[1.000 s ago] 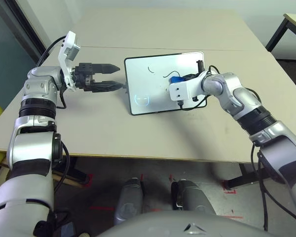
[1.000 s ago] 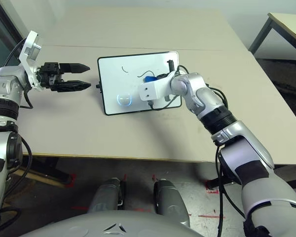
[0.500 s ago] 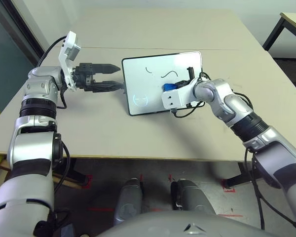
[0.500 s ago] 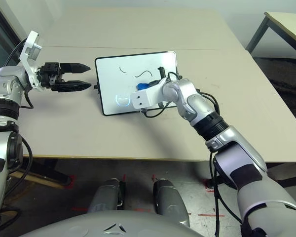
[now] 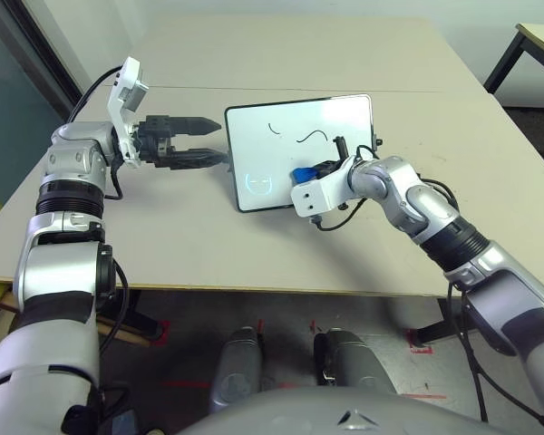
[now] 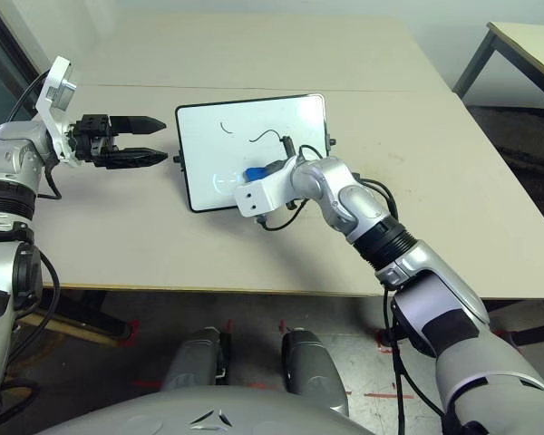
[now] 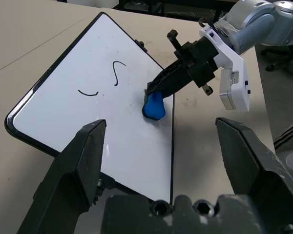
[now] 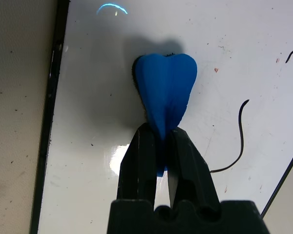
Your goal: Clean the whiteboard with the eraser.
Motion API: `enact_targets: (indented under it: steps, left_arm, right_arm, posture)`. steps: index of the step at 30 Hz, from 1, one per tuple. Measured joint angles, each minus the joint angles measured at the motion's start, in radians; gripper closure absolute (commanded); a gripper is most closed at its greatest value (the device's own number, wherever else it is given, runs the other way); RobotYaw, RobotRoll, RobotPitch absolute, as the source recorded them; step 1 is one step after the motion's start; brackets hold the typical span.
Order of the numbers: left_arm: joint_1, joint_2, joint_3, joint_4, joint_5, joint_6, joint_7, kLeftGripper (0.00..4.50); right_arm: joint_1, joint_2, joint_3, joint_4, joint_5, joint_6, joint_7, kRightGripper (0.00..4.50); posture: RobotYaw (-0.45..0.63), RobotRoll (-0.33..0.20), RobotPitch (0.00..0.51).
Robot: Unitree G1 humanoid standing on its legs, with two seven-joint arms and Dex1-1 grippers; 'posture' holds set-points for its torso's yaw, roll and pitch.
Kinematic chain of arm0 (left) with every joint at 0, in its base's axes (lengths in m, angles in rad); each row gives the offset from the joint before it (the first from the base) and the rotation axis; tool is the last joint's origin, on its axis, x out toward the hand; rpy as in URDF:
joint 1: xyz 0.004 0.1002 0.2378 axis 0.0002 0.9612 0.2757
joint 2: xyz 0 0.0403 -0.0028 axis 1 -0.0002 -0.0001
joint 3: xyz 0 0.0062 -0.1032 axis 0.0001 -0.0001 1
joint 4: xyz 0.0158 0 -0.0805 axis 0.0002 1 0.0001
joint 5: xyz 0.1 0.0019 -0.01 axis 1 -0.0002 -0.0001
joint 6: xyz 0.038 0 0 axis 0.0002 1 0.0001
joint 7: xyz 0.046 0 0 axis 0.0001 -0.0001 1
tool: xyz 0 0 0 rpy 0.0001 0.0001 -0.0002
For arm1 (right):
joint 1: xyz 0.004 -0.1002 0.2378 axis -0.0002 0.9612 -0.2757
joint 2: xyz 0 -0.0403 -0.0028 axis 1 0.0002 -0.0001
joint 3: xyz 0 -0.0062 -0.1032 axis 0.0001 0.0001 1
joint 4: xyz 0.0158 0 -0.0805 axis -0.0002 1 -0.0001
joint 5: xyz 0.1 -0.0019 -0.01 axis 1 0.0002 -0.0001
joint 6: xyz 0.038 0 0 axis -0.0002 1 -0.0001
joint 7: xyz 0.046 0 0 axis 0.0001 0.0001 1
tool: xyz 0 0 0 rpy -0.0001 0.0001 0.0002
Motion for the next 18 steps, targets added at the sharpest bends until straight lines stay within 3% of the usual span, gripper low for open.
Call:
enact_targets:
  steps: [18]
  left_arm:
    - [-0.001, 0.0, 0.001, 0.003, 0.001, -0.003, 0.0, 0.0]
  right_arm:
    - [-0.113, -0.096, -0.091, 0.196, 0.055, -0.007, -0.075, 4.39]
  posture:
    - [0.13, 0.0, 0.068]
